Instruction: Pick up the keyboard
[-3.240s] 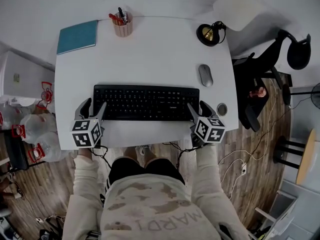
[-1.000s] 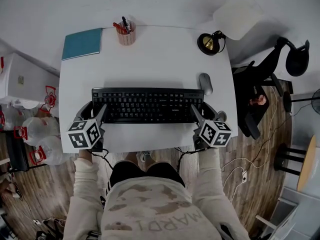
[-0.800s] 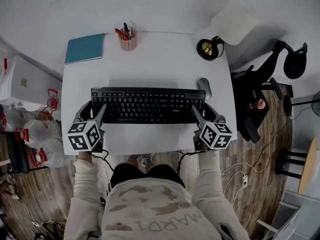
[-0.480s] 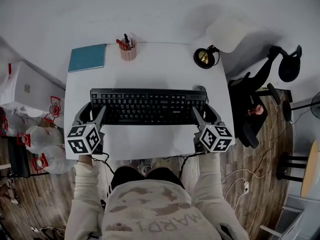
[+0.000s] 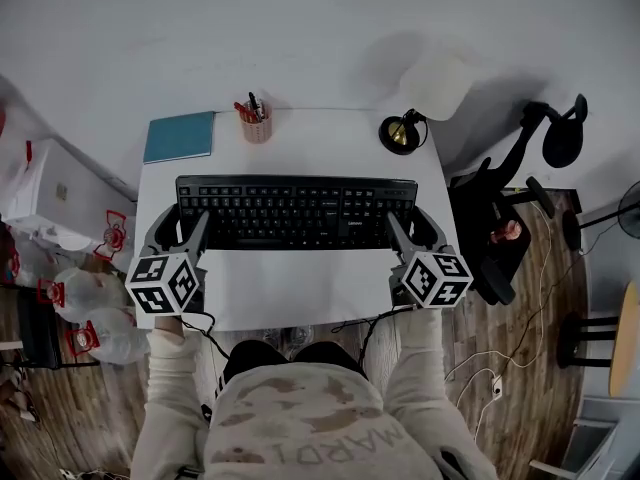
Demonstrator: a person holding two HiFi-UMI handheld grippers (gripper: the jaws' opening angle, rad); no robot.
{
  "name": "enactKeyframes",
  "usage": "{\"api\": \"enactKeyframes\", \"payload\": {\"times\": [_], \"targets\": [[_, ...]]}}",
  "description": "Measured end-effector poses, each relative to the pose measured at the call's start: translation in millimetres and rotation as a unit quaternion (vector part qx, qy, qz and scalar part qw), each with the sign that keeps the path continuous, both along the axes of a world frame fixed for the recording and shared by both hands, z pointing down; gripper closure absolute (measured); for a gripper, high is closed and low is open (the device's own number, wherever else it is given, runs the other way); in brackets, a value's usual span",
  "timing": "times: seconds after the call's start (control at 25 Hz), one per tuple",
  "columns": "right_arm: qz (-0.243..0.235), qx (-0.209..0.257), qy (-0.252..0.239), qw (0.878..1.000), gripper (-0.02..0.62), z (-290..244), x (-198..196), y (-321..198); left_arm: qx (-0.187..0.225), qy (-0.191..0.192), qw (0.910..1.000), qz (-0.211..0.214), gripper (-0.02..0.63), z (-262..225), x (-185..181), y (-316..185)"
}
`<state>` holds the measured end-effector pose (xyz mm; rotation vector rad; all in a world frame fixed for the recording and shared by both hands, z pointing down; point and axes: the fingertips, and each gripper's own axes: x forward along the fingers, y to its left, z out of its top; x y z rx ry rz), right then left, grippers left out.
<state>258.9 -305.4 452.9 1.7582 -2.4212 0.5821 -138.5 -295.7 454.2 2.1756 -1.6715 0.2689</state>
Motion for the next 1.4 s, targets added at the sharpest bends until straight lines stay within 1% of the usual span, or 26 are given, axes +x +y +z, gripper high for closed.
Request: {"api": "enactKeyframes", "payload": {"times": [0.68, 1.04, 1.4], "targets": [[-0.004, 0.079, 0.009, 0.997, 0.341, -74, -6, 6, 0.077, 0.004, 0.997, -0.006, 0.345, -66, -5, 7], [-0.001, 0.112, 0.01, 0.994, 0.341, -103, -1, 13, 0.113, 0.008, 0.9936, -0.007, 0.345, -94, 0, 12], [-0.001, 0.139, 0.013, 0.99, 0.341, -128, 0, 20, 0.14, 0.01, 0.9901, -0.007, 0.345, -117, 1, 18]]}}
